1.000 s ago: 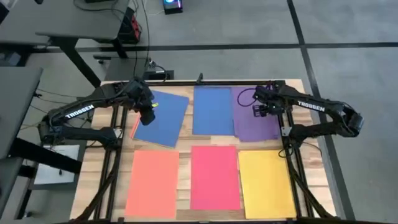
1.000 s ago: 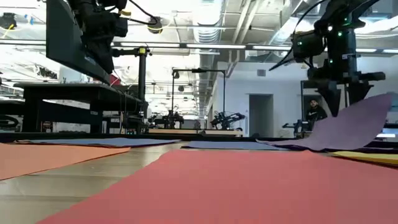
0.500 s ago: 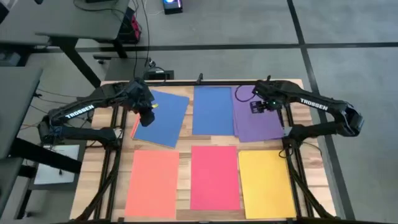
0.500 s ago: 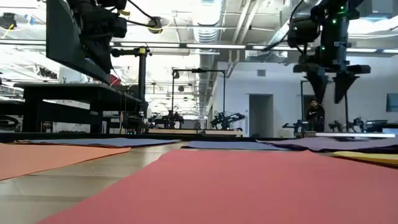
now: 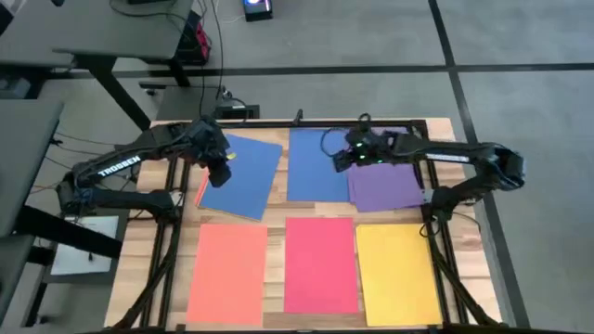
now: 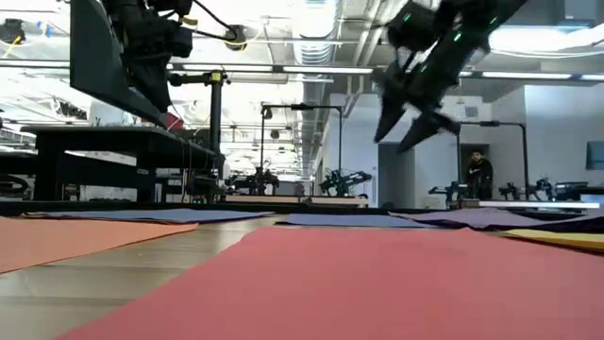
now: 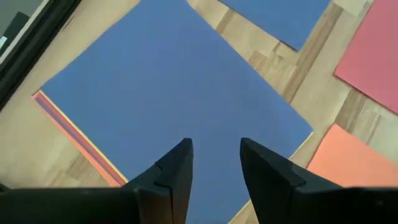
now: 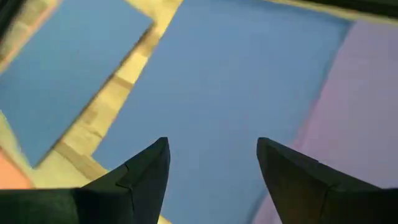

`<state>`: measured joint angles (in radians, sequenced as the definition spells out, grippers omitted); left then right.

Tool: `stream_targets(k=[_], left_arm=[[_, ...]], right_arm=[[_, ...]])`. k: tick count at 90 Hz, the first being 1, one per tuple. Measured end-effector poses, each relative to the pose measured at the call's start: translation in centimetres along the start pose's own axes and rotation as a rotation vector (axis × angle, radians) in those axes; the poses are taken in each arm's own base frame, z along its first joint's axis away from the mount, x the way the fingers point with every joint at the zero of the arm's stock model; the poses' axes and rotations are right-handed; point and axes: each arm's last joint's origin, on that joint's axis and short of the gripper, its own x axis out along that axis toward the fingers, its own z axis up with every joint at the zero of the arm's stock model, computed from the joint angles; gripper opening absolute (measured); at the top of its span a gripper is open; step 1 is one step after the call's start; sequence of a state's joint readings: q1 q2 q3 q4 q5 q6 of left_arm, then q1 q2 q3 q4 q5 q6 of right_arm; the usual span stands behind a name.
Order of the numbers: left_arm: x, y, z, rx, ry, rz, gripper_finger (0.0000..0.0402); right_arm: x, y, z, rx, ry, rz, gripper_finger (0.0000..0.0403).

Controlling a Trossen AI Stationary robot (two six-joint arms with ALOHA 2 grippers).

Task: Organize paper
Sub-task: Stack the blue paper on the top center blue papers

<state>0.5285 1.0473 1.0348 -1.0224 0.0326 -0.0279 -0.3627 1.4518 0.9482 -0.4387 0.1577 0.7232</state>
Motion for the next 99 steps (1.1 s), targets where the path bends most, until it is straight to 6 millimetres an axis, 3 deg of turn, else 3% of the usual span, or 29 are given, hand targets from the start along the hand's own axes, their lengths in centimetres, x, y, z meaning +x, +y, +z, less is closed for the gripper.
stream_targets(k=[16,28,53,86,99], left_arm=[[0.0,0.0,0.0,0.001,0.002,0.000,0.0118],[0.0,0.0,-0.1,0.001,0.015,0.000,0.0118],[0.0,0.0,-0.2,0.007,0.021,-0.001,0.0118],[0.0,0.0,-0.2,0.005,0.020,-0.001,0.0118],[0.0,0.0,-0.1,-0.029,0.014,-0.001,0.0118]], right_arm=[[4.7,1.9,-0.8,-0.029,0.107,-0.070,0.0230],[7.1,3.8,-0.4,-0.099,0.143,-0.101,0.0230],[11.9,5.3,-0.6,-0.167,0.253,-0.218,0.0230],[12.6,7.0,-0.3,-0.228,0.232,-0.158,0.0230],[10.7,7.5,1.1,-0.256,0.231,-0.155,0.0230]])
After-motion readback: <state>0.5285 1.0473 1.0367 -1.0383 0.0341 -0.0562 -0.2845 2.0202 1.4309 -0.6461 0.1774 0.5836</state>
